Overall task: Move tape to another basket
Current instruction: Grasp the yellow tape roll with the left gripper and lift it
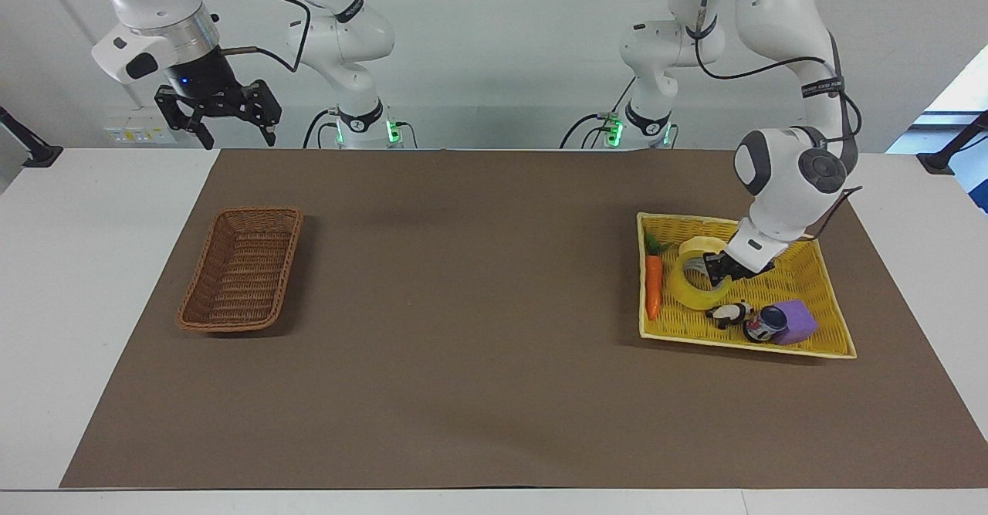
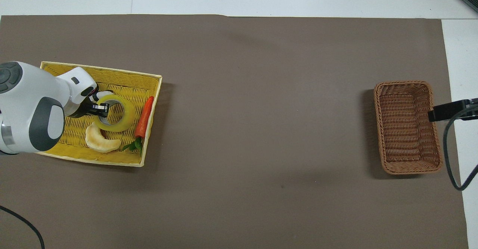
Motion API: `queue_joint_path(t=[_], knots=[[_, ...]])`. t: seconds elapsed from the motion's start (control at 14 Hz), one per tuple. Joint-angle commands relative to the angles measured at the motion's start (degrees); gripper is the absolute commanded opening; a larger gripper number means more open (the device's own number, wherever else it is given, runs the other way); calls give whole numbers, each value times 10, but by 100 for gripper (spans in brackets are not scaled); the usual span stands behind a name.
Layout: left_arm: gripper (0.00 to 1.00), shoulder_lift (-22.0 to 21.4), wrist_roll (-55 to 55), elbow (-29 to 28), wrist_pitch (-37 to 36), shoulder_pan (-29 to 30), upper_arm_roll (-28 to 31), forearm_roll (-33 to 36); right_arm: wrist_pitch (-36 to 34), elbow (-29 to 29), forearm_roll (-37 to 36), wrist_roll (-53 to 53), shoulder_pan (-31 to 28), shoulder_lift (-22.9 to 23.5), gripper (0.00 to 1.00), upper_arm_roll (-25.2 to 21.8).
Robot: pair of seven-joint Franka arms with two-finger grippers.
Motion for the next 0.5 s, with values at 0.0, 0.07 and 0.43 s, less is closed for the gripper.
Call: queue_joint_path(t=[0.0, 0.07, 0.43], knots=[[0, -18, 6, 35, -56, 4, 0, -6, 10, -18, -1, 11, 1, -5, 100, 2], [0, -25, 5, 43, -72, 4, 0, -6, 10, -25, 5, 11, 3, -5, 100, 3], [0, -57, 1, 127, -194, 8, 0, -7, 41, -63, 48, 15, 44, -5, 100, 6]])
